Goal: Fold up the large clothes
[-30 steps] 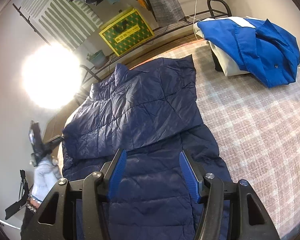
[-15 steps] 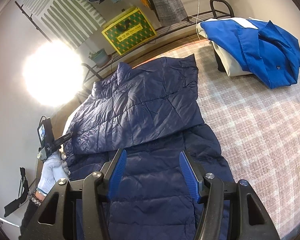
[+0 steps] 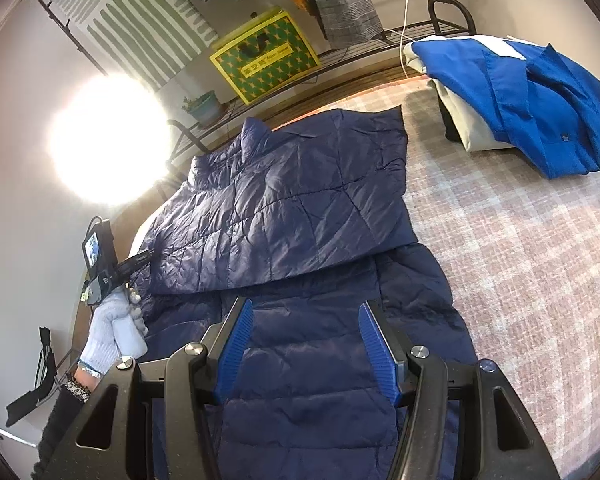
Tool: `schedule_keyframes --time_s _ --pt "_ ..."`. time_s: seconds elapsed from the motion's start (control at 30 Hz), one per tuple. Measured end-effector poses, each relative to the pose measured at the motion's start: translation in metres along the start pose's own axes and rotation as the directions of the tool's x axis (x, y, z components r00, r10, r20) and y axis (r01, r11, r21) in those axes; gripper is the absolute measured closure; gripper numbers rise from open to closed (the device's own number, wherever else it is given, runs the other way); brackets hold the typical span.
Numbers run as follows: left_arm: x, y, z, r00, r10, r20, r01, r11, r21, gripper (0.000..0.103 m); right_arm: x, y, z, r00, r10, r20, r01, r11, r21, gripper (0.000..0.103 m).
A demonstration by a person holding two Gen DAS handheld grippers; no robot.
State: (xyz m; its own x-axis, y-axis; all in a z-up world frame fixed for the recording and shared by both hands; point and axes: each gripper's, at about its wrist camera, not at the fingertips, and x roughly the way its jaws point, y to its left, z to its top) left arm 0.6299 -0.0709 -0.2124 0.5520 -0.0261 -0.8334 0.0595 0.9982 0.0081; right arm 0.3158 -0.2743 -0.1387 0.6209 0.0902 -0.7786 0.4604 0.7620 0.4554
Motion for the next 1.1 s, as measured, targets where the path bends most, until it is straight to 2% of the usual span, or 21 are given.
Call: schedule_keyframes --time_s 0.03,0.1,0.27,0.57,0.7,1.0,1.1 --pt "0.0 0.003 0.0 1.0 0.004 -0.005 -0.004 1.0 -0.006 0.076 0.0 0.001 0.0 1.0 0.001 -0.001 -0.001 1.0 -0.002 0.044" --pt "-0.004 0.01 0.002 1.0 -0.001 -0.003 0.001 1.0 -0.029 0.068 -0.002 0.002 -0.001 1.0 0.004 0.001 -0.004 1.0 -0.008 0.044" --pt "-0.03 0.029 0.003 0.999 -0.019 0.027 0.021 0.997 -0.075 0.068 -0.007 0.002 -0.002 1.0 -0.003 0.013 0.003 1.0 -0.019 0.044" --pt "-0.128 0.06 -0.022 0.99 -0.077 0.118 0.086 0.994 -0.073 0.068 -0.028 0.001 -0.001 0.998 0.007 0.065 -0.005 1.0 -0.03 0.044" --pt "-0.176 0.078 -0.054 0.981 -0.117 0.152 0.131 0.988 -0.082 0.051 -0.04 0.003 -0.002 0.994 -0.021 0.111 0.029 0.997 -0.07 0.044" --pt "-0.243 0.13 -0.154 0.965 -0.231 0.122 0.247 0.96 -0.133 0.048 -0.064 -0.013 -0.02 0.976 -0.084 0.199 0.122 0.975 -0.185 0.044" --pt "-0.257 0.144 -0.187 0.962 -0.246 0.115 0.261 0.955 -0.14 0.048 -0.073 -0.022 -0.029 0.959 -0.129 0.254 0.184 0.961 -0.206 0.044"
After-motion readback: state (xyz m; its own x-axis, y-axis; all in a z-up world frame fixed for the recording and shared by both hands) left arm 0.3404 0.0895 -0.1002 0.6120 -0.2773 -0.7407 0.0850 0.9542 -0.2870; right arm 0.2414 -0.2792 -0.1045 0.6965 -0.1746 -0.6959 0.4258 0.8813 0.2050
